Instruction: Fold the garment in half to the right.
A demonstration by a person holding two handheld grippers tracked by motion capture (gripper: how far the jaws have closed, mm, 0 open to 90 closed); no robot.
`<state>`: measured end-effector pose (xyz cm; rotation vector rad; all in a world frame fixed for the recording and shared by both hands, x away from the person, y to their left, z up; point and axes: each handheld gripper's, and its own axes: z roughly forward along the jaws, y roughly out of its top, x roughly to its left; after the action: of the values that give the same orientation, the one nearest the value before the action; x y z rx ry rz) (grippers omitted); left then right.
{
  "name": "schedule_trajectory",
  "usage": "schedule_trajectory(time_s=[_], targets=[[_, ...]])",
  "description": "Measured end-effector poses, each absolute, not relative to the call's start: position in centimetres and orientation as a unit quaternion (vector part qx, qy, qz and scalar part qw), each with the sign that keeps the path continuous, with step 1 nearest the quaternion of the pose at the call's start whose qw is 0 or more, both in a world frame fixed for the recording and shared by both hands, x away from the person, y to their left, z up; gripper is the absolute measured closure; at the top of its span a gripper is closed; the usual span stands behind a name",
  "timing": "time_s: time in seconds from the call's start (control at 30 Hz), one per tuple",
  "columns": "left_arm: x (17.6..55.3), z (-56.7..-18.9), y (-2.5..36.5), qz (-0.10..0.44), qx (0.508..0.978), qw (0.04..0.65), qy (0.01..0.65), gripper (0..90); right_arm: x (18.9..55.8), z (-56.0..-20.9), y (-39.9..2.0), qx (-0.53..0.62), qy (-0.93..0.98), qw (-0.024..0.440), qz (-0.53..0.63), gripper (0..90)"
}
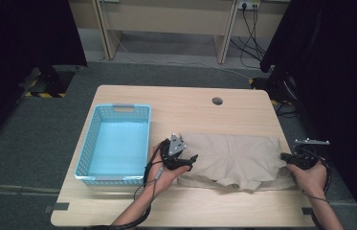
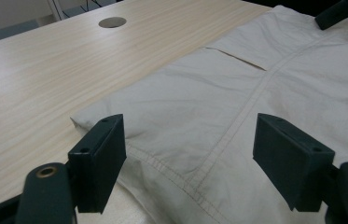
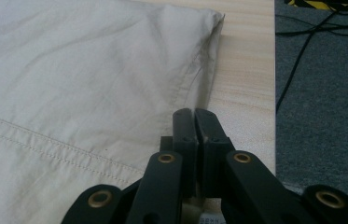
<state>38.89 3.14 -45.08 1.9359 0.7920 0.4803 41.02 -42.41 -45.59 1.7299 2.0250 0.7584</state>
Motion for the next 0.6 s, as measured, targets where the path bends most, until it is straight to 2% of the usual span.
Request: schedule_trajectory(time_s=[0.3, 0.6], targets=[[39.1, -45.1, 2.8, 0.194, 0.791, 0.473, 0.337, 26.3, 41.0, -45.6, -42.4, 0.614, 0.718, 0.185, 0.270, 87.8], [40.5, -46.5, 3.0, 0.193, 0.797, 0.437, 0.370, 28.9, 41.0, -45.6, -42.4, 0.614, 0.718, 0.188, 0.267, 87.7]])
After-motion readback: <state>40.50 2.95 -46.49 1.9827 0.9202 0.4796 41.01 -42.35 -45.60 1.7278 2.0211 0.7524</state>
